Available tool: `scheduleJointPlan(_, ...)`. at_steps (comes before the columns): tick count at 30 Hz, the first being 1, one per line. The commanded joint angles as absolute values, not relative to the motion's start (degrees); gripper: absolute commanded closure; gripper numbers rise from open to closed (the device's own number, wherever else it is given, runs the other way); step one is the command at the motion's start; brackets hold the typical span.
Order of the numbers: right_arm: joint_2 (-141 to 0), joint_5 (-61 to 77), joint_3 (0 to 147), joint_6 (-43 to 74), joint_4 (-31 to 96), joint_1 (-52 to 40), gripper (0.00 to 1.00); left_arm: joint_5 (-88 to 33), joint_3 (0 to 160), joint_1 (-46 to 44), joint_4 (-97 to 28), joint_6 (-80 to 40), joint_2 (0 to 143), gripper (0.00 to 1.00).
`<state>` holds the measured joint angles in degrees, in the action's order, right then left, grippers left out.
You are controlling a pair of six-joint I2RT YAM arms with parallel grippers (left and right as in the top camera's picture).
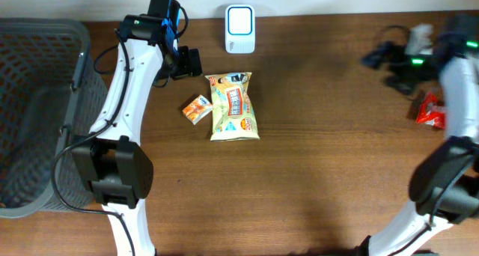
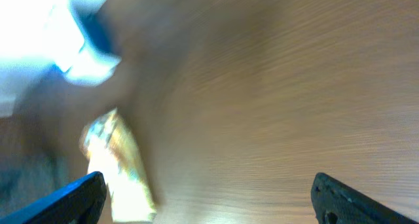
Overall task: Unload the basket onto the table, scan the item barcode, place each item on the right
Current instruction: 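Carry the red bag to the right table edge and release it, then grasp the yellow chip bag with the right gripper and hold it at the scanner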
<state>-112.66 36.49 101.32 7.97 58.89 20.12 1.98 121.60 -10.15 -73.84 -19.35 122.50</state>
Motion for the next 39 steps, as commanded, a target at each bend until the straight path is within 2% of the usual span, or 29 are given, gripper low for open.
scheduleJointPlan(1,-115.83,36.93,100.12,-1.48,59.99,3.55,0.01,2.39,121.75,-10.07,-73.76,-19.92,123.07,0.01)
scheduleJointPlan(3,-120.18,36.58,100.12,1.3,57.41,-7.25,0.01,2.39,121.75,-10.07,-73.76,-19.92,123.07,0.01)
scheduleJointPlan(5,-124.92,36.58,100.12,6.42,50.24,-14.28,0.01,2.39,121.75,-10.07,-73.76,-19.92,123.07,0.01)
scheduleJointPlan(8,-130.67,36.56,100.12,10.92,40.23,-18.85,0.01,2.39,121.75,-10.07,-73.76,-19.92,123.07,0.01)
scheduleJointPlan(11,-135.06,35.99,100.12,11.46,38.28,-20.88,0.03,2.39,121.75,-10.07,-73.76,-19.92,123.07,0.01)
scheduleJointPlan(12,-136.09,32.38,99.94,11.51,38.65,-21.39,0.4,2.39,121.75,-10.09,-73.76,-19.92,123.07,0.01)
scheduleJointPlan(14,-136.03,27.94,100.01,12.69,39.18,-21.47,0.81,2.39,121.75,-10.09,-73.76,-19.92,123.07,0.01)
scheduleJointPlan(15,-135.83,26.06,100.22,14.44,39.2,-21.12,0.96,2.39,121.75,-10.09,-73.76,-19.92,123.07,0.01)
scheduleJointPlan(20,-131.24,30.28,108.25,15.42,44.91,-14.63,0.96,2.39,121.75,-10.07,-73.76,-19.92,123.07,0.01)
scheduleJointPlan(25,-128.62,32.8,111.83,12.29,44.91,-13.89,0.96,2.39,121.75,-10.07,-73.76,-19.92,123.07,0.01)
scheduleJointPlan(27,-128.62,34.41,111.83,12.53,40.75,-13.89,0.96,2.39,121.75,-10.07,-73.76,-19.92,123.07,0.01)
scheduleJointPlan(30,-128.62,29.04,111.83,19.46,21.43,-13.89,0.96,2.39,121.75,-10.07,-73.76,-19.92,123.07,0.01)
scheduleJointPlan(33,-128.81,18.11,111.81,27.88,13.58,-13.91,0.96,2.39,121.75,-10.07,-73.76,-19.92,123.07,0.01)
scheduleJointPlan(36,-131.22,17.37,111.81,37.32,6.72,-15.2,0.96,2.39,121.75,-10.07,-73.76,-19.92,123.07,0.01)
scheduleJointPlan(39,-132.92,15.35,111.79,38.44,4.47,-17.08,0.96,2.42,121.75,-10.07,-73.76,-19.92,123.07,0.01)
